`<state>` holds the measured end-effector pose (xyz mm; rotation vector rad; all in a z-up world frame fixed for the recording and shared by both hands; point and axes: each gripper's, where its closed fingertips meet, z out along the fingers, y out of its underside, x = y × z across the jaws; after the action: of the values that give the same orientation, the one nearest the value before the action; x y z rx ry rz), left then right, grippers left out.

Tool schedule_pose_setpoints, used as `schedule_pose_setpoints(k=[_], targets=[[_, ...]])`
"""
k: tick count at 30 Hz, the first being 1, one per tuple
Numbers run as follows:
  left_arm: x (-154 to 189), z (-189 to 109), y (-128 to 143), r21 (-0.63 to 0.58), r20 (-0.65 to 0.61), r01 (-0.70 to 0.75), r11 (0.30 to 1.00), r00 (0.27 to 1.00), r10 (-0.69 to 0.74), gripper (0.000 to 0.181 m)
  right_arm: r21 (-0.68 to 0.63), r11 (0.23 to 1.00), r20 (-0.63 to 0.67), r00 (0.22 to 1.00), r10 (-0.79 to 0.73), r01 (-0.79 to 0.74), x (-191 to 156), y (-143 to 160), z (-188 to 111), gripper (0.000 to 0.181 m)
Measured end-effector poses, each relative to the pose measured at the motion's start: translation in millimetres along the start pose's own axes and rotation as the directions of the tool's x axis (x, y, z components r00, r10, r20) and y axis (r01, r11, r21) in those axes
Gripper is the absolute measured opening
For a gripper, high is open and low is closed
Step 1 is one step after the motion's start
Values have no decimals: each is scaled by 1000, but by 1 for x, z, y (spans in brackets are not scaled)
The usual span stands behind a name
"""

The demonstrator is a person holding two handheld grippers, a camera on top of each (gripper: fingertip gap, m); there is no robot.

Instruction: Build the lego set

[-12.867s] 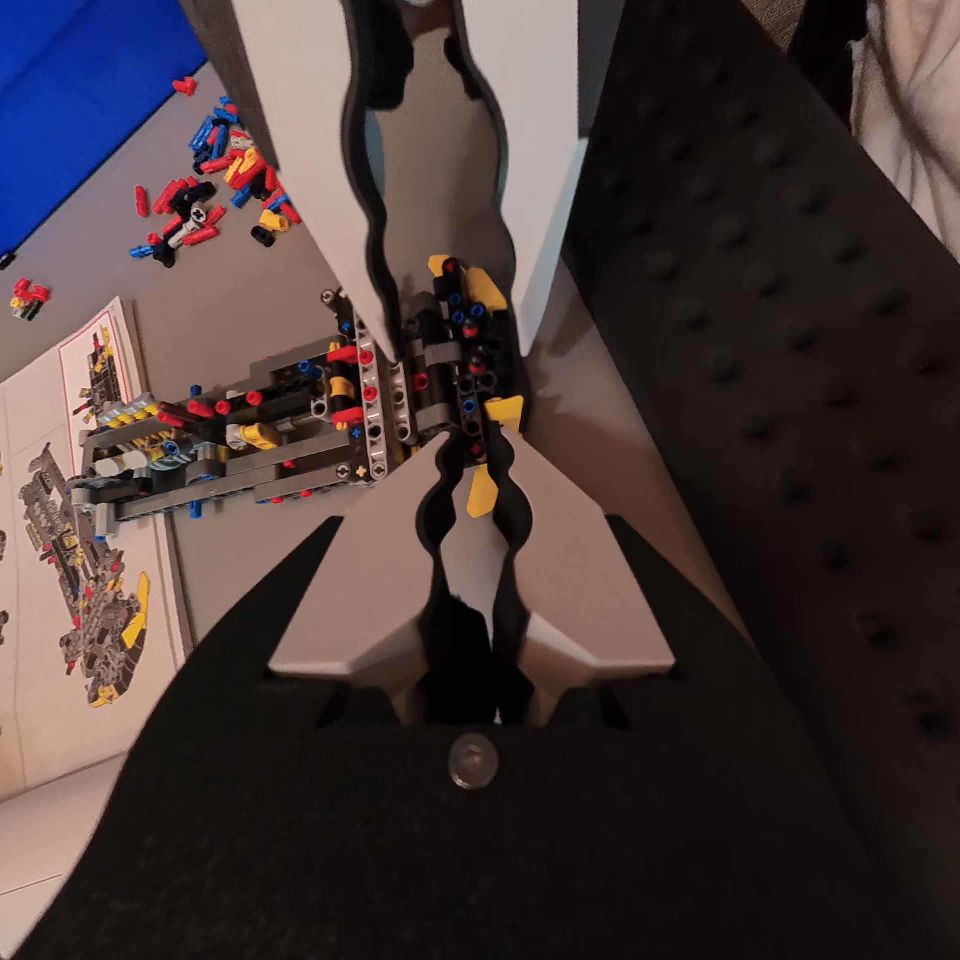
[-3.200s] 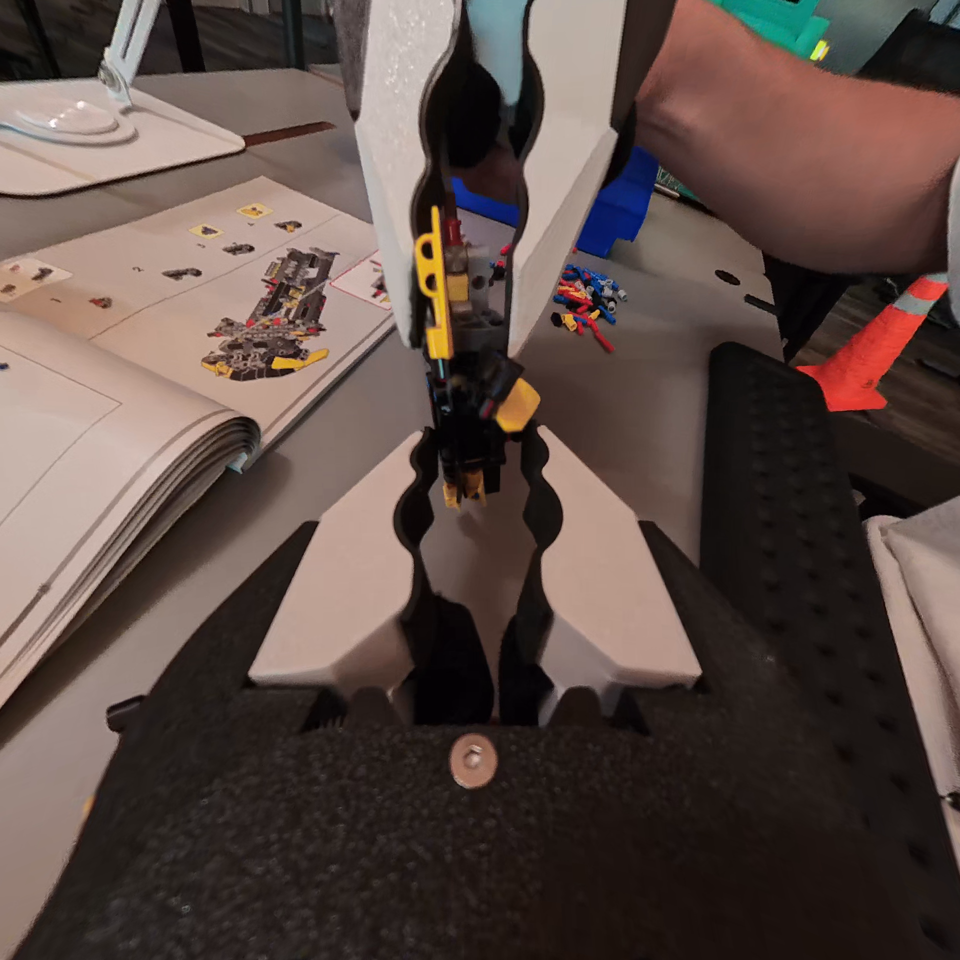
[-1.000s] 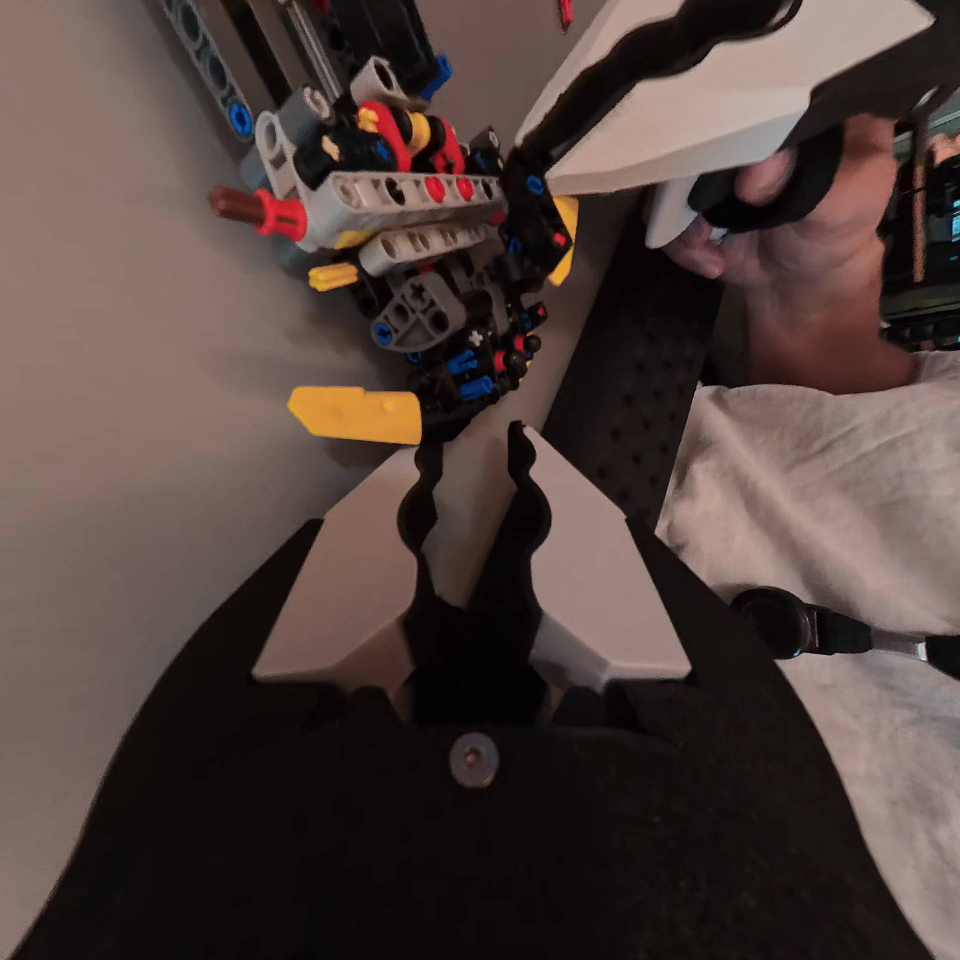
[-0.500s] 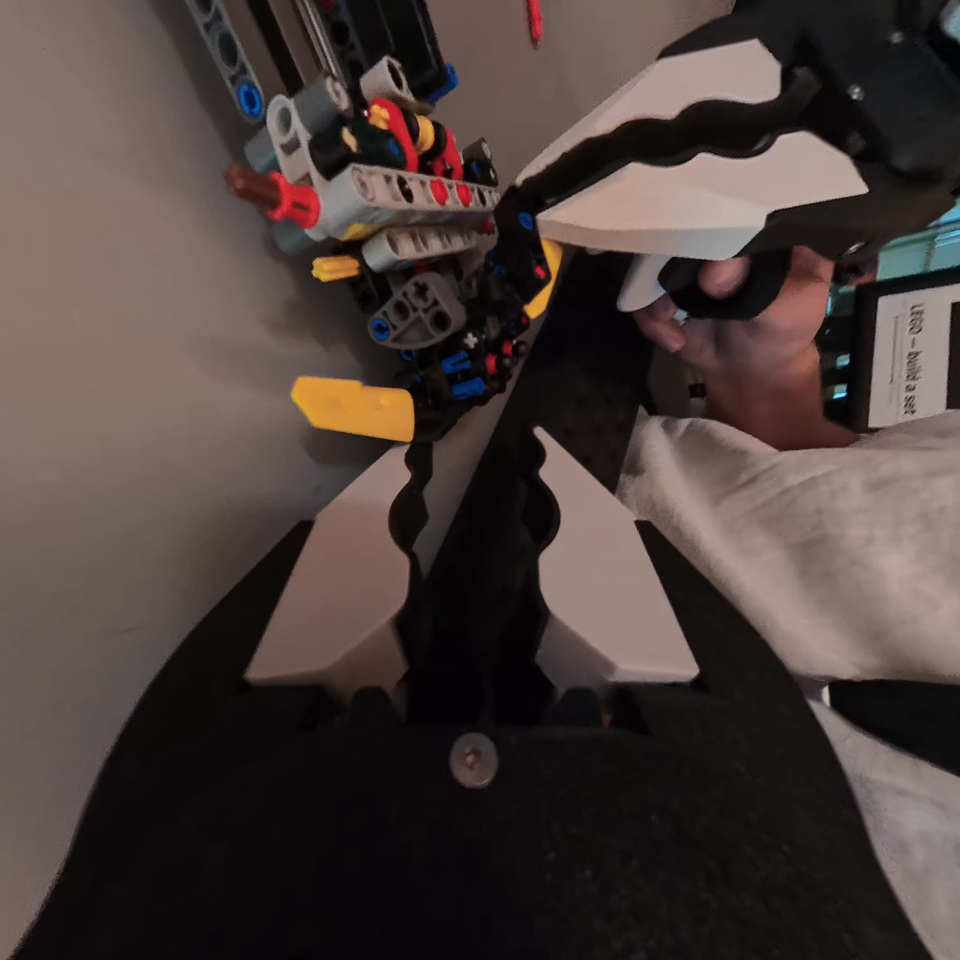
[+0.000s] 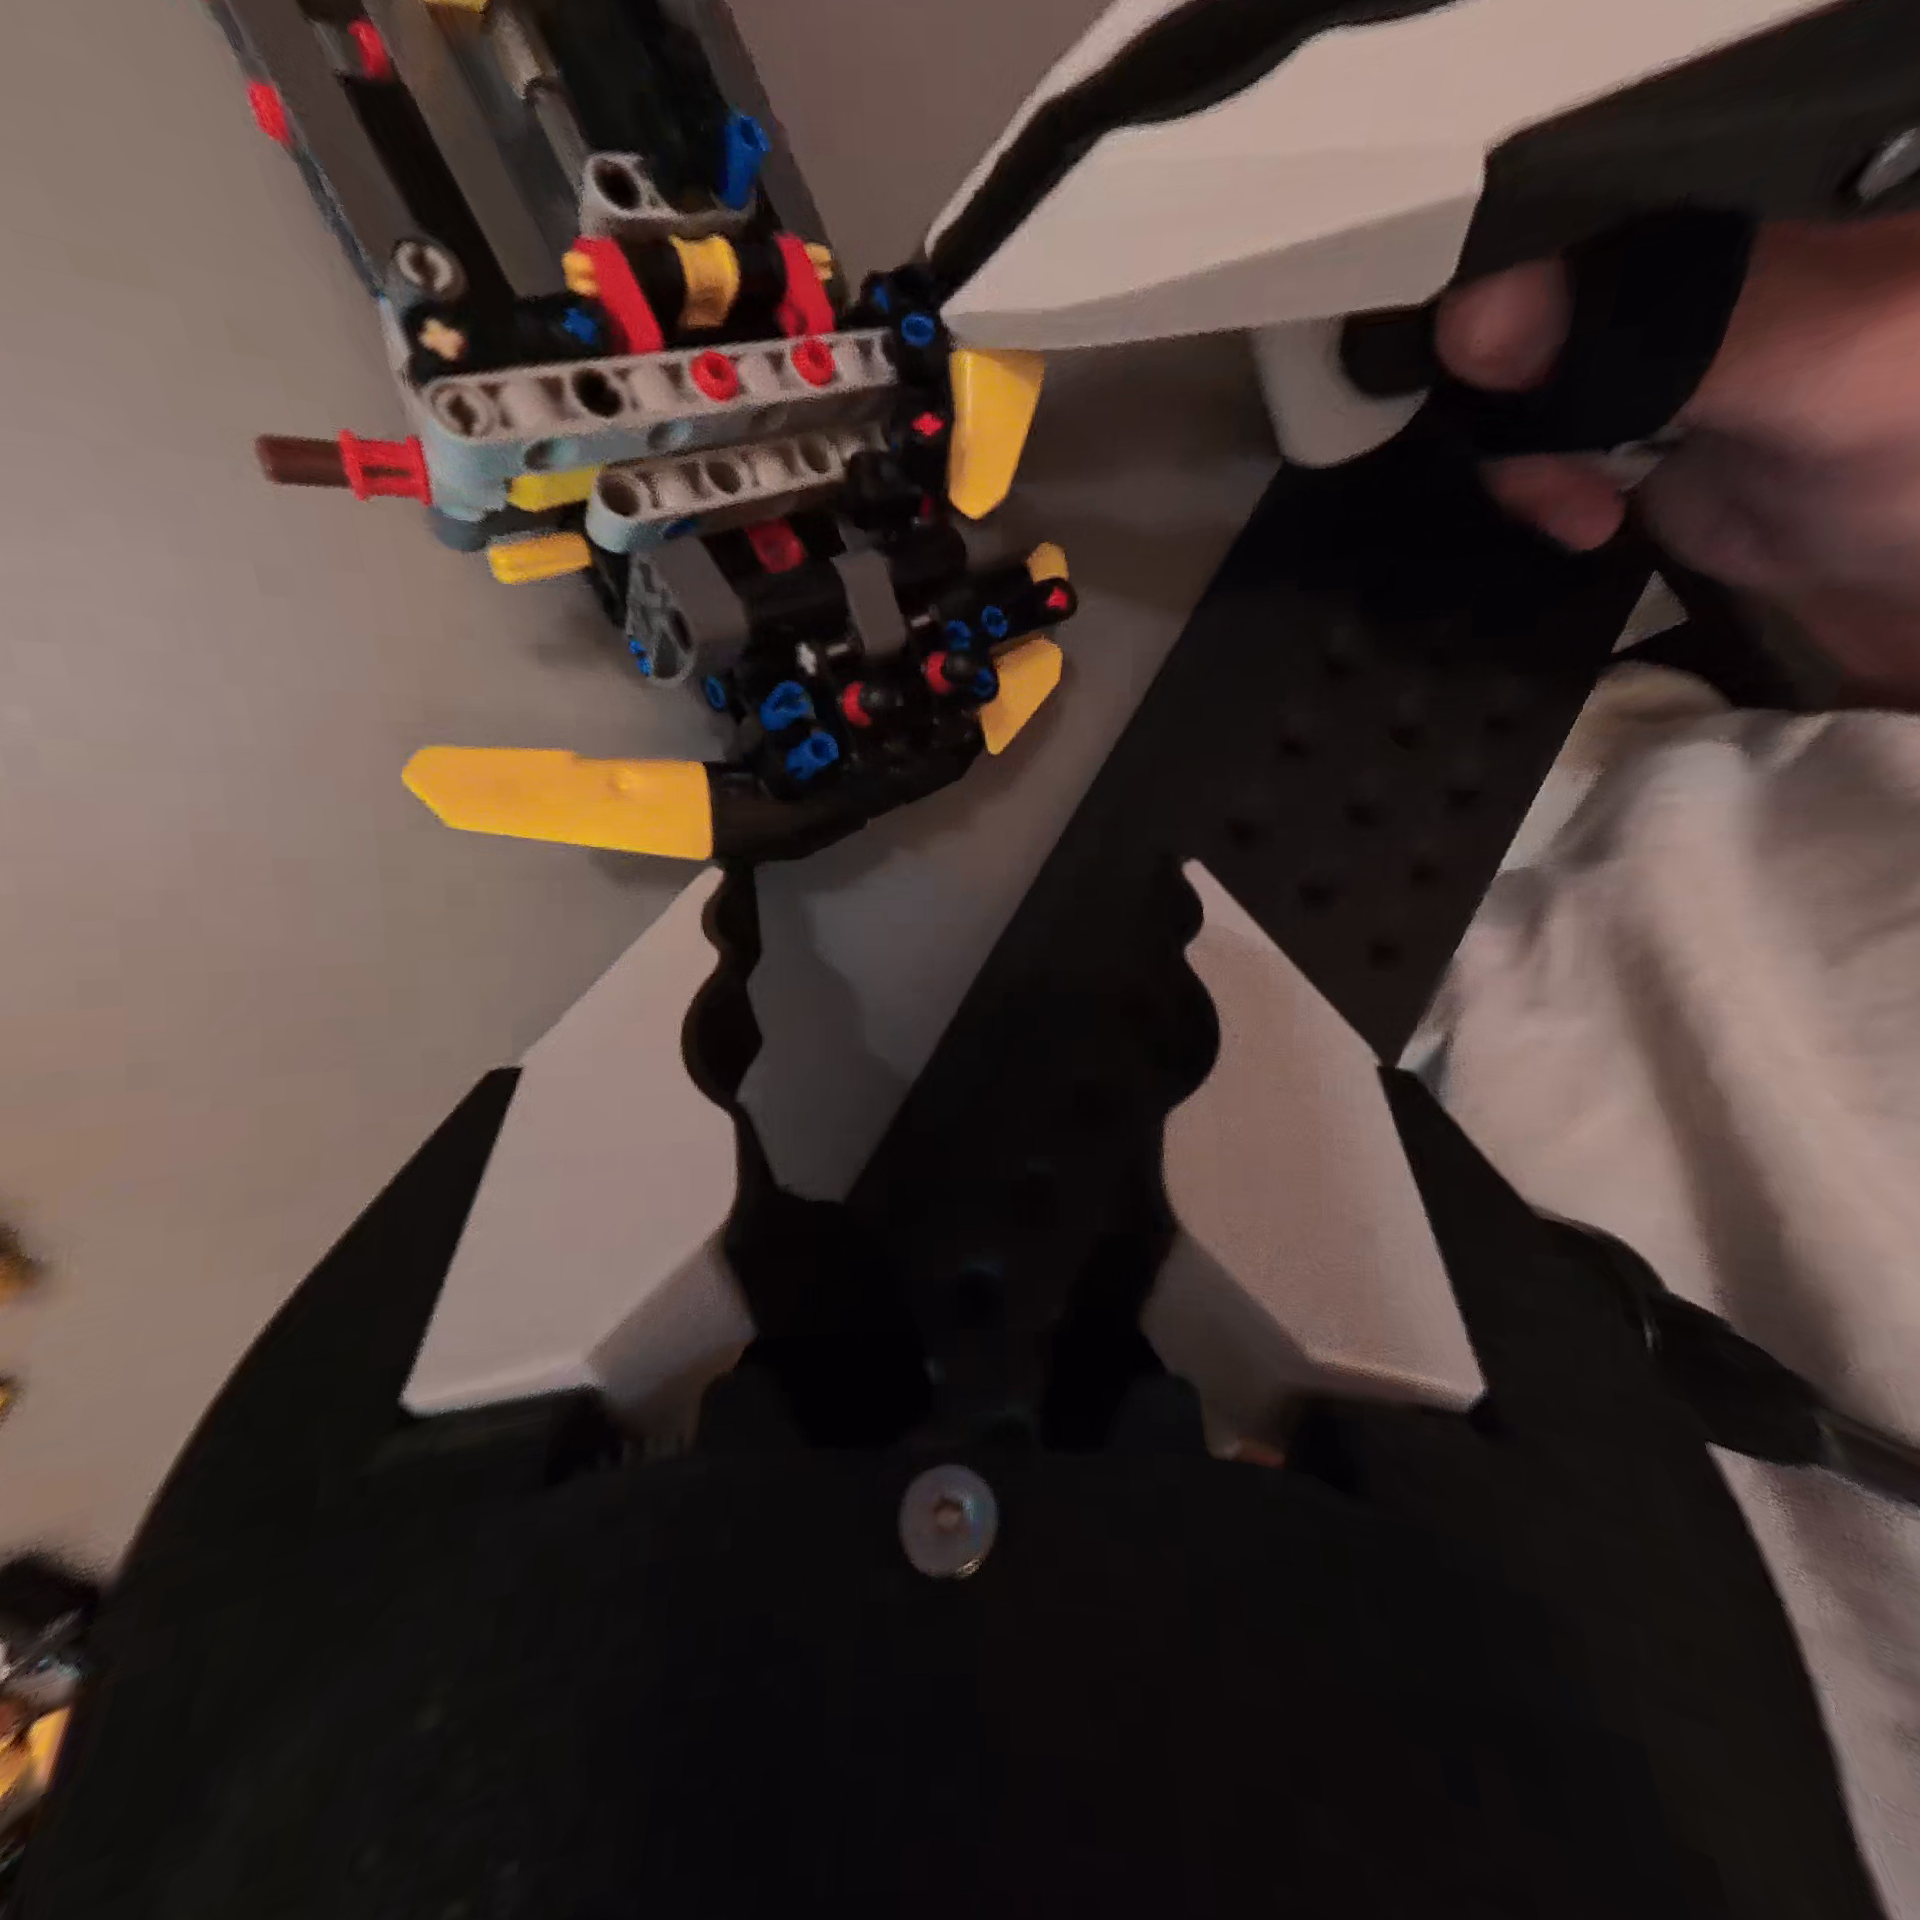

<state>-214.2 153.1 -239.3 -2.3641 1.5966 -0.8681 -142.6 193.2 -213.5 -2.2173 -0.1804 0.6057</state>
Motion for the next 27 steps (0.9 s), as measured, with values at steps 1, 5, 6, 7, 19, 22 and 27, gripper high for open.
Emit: schedule_pose_setpoints(k=[1, 5, 6, 7, 19, 22, 27], targets=[[0, 0, 1, -1, 19, -14, 1000, 1000, 14, 73, 4, 1000, 6, 1000, 6, -6, 0, 0, 0, 6], [-10, -1, 2, 13, 92, -32, 999, 995, 31, 66, -13, 1000, 19, 1000, 20, -19, -1, 4, 1, 6], [-14, -2, 2, 14, 122, -43, 999, 992, 41, 65, -12, 1000, 17, 1000, 10, -10, -1, 4, 1, 5], [-16, -3, 2, 18, 136, -56, 998, 989, 53, 64, -14, 1000, 10, 1000, 1, -1, -2, 4, 1, 5], [-8, -51, -39, 287, 108, -531, 798, 845, 523, 31, 99, 995, 115, 993, -12, 0, -57, -16, 11, 6], [-6, -50, -41, 322, 24, -503, 802, 851, 524, 20, 110, 993, 93, 995, -40, 30, -63, -17, 14, 6], [-10, -43, -32, 297, -95, -512, 806, 824, 559, 12, 103, 987, 56, 990, -126, 120, -70, -11, 20, 6]])
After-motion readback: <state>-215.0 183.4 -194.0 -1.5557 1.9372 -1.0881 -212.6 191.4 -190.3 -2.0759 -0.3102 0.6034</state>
